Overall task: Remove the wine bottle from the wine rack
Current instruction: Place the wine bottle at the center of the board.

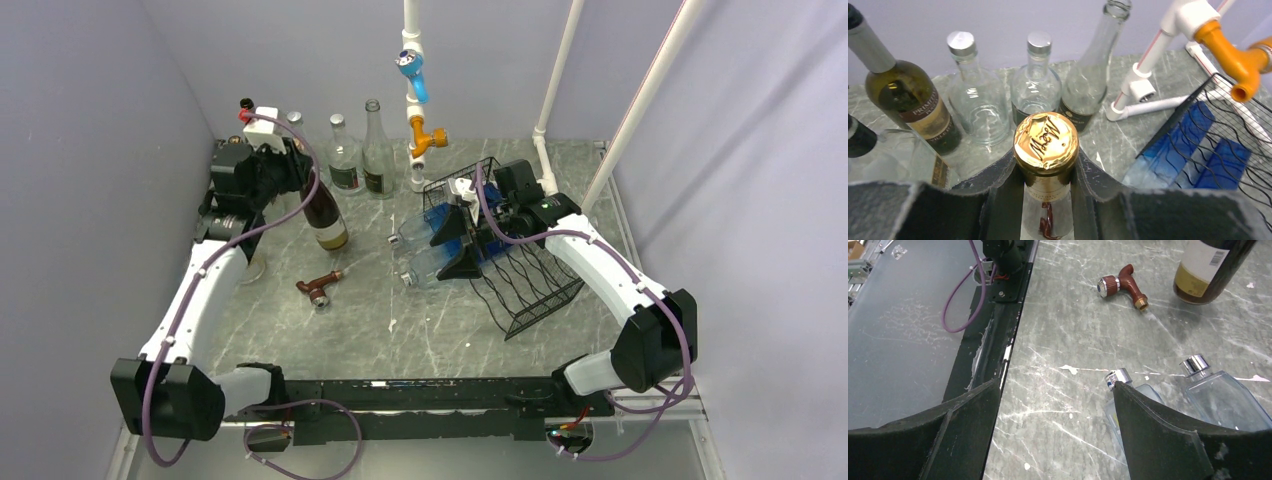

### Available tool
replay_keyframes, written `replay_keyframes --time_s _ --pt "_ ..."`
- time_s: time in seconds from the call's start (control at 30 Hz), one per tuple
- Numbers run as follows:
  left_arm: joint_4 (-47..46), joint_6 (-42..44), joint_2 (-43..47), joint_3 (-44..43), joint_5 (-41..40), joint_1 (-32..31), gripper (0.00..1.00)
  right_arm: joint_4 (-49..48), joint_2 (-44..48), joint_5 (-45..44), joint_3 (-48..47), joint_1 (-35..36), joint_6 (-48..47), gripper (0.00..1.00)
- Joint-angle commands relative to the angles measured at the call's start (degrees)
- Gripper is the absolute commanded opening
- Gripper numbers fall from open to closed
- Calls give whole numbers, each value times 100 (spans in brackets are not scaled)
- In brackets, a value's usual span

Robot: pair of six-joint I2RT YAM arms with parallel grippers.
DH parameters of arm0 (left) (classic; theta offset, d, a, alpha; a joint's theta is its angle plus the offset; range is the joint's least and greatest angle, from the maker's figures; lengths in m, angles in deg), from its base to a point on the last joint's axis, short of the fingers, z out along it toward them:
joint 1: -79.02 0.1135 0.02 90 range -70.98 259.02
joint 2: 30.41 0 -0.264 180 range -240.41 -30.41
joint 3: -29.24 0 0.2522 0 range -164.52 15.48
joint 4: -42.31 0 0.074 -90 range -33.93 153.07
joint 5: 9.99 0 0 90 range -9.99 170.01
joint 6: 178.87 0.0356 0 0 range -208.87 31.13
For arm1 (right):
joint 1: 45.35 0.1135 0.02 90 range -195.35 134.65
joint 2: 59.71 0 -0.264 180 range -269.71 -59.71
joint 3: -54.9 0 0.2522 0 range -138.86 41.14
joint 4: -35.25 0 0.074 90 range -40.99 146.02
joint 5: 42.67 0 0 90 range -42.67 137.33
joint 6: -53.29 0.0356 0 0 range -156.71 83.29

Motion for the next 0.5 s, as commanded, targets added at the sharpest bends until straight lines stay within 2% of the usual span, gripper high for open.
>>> replay_keyframes --time_s 0.0,0.47 --pt "-2330 -274 39 -893 141 235 0 -71 -9 213 10 -29 -175 86" --pt "-2976 232 -715 -1009 -607 507 0 -1 -15 182 -5 -51 -263 86"
